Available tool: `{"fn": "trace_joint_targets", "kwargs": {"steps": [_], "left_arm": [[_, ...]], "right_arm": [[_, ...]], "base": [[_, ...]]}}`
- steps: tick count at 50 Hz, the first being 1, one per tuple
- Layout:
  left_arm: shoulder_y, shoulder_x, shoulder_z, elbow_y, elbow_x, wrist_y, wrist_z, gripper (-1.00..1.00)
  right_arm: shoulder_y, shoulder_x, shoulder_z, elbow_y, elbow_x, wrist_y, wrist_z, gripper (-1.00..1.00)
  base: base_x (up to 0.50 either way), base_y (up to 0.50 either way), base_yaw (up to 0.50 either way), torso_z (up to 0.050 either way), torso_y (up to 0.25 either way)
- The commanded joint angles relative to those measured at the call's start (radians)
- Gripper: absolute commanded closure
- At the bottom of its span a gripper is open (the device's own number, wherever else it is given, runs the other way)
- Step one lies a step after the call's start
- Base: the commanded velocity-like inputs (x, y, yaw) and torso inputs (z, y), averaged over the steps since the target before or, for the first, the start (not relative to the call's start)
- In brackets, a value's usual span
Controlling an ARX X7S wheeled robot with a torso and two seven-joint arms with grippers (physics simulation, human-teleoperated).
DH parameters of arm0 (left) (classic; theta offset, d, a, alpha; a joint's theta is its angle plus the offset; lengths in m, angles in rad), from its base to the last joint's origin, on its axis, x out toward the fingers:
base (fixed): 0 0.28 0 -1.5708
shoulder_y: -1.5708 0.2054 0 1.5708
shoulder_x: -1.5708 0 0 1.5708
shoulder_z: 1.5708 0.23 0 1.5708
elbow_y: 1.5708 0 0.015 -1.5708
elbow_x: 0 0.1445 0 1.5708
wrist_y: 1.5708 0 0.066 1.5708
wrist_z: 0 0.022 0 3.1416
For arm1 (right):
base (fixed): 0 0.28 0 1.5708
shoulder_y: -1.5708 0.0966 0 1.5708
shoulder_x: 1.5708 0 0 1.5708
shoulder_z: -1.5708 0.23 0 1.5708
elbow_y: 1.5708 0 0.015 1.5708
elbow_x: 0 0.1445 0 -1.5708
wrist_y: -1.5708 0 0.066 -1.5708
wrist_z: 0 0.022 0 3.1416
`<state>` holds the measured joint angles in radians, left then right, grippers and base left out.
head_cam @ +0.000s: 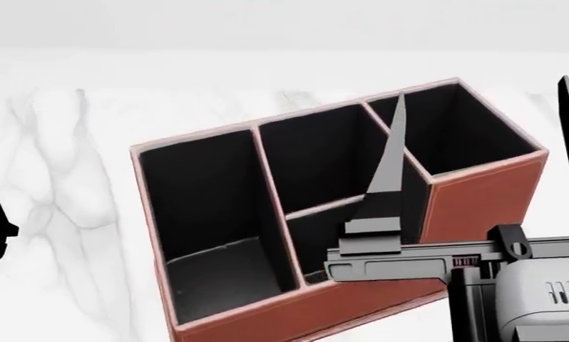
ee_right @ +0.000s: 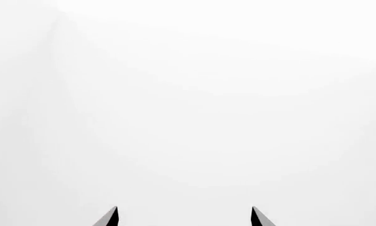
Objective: Pick up the book and place it in the front compartment of the caddy.
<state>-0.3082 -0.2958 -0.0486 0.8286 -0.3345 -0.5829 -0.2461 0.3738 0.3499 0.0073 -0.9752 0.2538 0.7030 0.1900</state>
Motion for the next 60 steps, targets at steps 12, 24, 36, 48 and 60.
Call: {"fn": "trace_joint_targets", "kwargs": {"steps": [12, 24, 36, 48, 60], "left_arm": [[0.004, -0.01, 0.004, -0.003, -0.009, 0.01, -0.013, -1.0], [0.006, -0.015, 0.004, -0.002, -0.016, 0.012, -0.02, -1.0], [0.009, -0.021, 0.004, -0.001, -0.022, 0.014, -0.026, -1.0], [0.015, -0.026, 0.008, -0.007, -0.023, 0.025, -0.03, -1.0], [0.018, -0.031, 0.002, -0.013, -0.03, 0.031, -0.037, -1.0]], "right_arm": [[-0.007, 0.019, -0.02, 0.003, 0.001, -0.012, 0.014, -1.0], [-0.008, 0.03, -0.03, 0.003, -0.002, -0.012, 0.025, -1.0], [0.009, 0.038, 0.009, -0.014, 0.06, 0.038, 0.021, -1.0], [0.211, 0.141, 0.221, -0.04, 0.382, 0.325, -0.074, -1.0], [0.209, 0.301, 0.238, 0.076, 0.43, 0.228, -0.322, -1.0]], "base": [[0.5, -0.01, 0.0, 0.0, 0.001], [0.21, 0.0, 0.0, 0.0, 0.002], [0.0, 0.0, 0.0, 0.0, 0.0], [0.0, 0.0, 0.0, 0.0, 0.0], [0.0, 0.0, 0.0, 0.0, 0.0]]}}
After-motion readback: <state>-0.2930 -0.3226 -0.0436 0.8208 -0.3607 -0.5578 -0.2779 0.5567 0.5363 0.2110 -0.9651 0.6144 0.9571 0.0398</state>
